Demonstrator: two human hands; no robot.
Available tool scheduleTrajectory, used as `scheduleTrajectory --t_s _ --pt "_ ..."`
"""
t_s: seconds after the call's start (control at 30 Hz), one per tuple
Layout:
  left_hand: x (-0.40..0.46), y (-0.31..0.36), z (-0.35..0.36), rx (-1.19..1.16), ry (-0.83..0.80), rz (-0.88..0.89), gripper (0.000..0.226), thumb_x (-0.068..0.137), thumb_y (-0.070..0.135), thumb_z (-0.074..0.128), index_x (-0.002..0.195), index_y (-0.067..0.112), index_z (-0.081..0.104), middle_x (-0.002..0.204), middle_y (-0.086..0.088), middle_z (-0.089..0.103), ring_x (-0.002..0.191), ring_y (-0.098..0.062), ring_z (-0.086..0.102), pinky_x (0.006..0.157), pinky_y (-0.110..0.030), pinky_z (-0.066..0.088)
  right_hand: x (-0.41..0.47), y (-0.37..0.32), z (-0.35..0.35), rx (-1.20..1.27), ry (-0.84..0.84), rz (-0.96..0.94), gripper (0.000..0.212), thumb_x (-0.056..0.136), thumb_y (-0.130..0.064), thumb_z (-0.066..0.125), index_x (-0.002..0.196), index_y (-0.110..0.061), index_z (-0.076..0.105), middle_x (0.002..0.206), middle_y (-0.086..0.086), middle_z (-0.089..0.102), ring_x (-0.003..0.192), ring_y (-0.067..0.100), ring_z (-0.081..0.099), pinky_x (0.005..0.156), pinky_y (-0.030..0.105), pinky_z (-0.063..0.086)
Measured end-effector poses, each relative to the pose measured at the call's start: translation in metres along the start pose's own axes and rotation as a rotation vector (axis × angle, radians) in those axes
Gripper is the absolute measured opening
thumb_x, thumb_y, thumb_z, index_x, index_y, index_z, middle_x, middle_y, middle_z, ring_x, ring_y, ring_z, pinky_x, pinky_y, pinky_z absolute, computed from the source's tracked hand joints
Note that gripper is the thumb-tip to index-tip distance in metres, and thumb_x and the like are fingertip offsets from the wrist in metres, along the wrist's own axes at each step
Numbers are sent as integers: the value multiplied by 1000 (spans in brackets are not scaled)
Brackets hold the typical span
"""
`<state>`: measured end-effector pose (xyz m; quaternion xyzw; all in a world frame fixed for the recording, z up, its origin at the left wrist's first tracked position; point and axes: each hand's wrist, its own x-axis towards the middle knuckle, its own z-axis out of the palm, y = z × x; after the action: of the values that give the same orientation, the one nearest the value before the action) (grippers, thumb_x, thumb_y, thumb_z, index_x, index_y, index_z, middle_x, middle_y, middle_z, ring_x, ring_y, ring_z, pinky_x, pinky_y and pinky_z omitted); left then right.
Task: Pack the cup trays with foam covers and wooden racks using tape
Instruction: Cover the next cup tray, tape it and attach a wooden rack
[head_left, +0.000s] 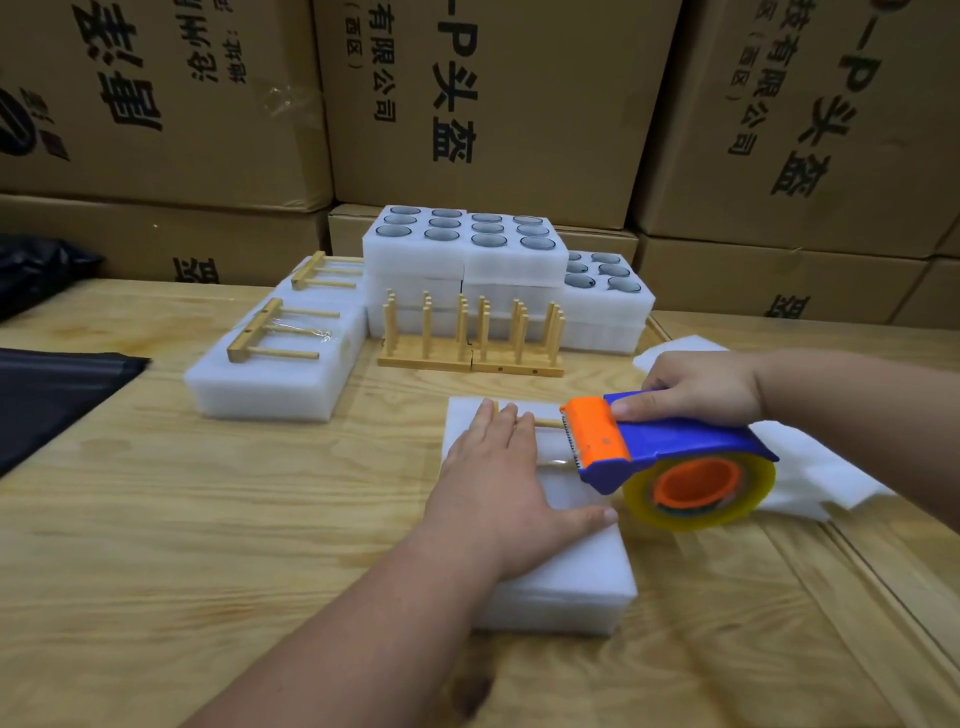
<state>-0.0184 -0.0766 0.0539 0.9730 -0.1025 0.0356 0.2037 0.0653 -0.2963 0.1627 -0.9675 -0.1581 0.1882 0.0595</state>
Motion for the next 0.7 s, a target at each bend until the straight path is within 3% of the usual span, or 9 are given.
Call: scheduleTrajectory --t_s 0.2,0.4,0.7 --pt "0 -1 1 0 -11 0 129 65 97 42 161 20 7 170 6 0 154 -13 -16 127 -40 3 -15 23 -1 18 16 26 83 60 -101 45 64 -18 53 53 -8 47 49 11 41 58 29 35" --pt "0 -2 1 3 -24 10 128 66 97 41 161 19 6 170 6 -2 153 -13 -18 126 -40 -1 -37 54 -9 -9 39 71 94 39 -109 42 61 -19 52 54 -4 48 51 14 42 58 33 34" --pt "-2 -1 0 5 -13 -1 126 66 97 42 161 19 12 170 6 -3 153 -13 -18 126 -40 1 -29 33 -10 -195 -38 157 93 43 -108 38 65 -20 59 56 -5 55 54 14 49 60 31 39"
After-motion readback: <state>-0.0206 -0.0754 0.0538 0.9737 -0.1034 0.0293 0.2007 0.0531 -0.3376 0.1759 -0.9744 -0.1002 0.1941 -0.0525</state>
